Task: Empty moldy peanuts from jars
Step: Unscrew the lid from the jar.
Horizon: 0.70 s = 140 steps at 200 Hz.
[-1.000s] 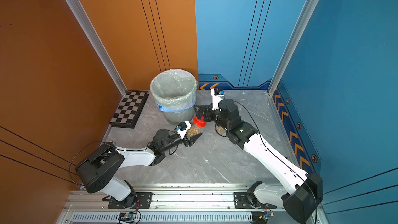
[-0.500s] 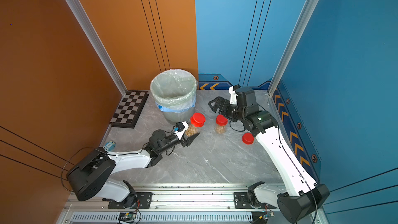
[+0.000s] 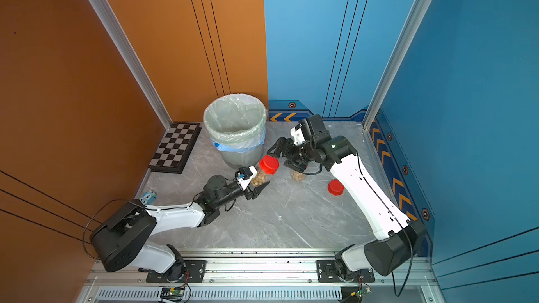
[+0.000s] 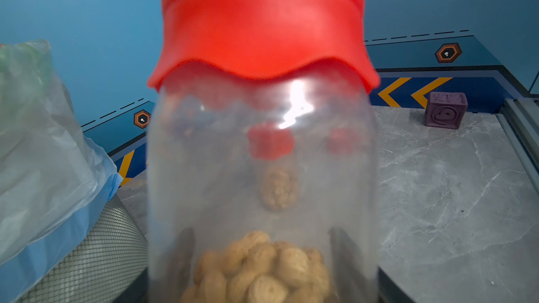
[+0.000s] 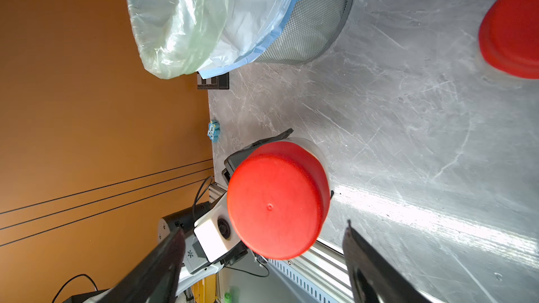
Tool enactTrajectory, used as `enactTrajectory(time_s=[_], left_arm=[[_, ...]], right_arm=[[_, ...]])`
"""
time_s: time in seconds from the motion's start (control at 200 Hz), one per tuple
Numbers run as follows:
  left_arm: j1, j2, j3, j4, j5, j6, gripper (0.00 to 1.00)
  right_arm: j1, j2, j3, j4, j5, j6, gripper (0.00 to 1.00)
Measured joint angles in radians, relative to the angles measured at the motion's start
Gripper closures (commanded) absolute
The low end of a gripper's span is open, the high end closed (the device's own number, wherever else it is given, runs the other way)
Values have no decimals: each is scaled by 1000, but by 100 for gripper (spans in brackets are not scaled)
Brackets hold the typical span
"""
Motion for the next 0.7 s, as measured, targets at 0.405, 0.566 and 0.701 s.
enactTrajectory(time_s=[0.405, 0.566, 0.701], left_arm=[[0, 0, 0, -8, -5, 20, 45], [0, 0, 0, -14, -5, 20, 46], [0, 0, 0, -24, -6, 20, 46]], right_arm=[[50, 106, 85, -127, 14, -59, 17], [62, 121, 108, -145, 33, -76, 17], [75, 146, 145, -167, 50, -92, 18]])
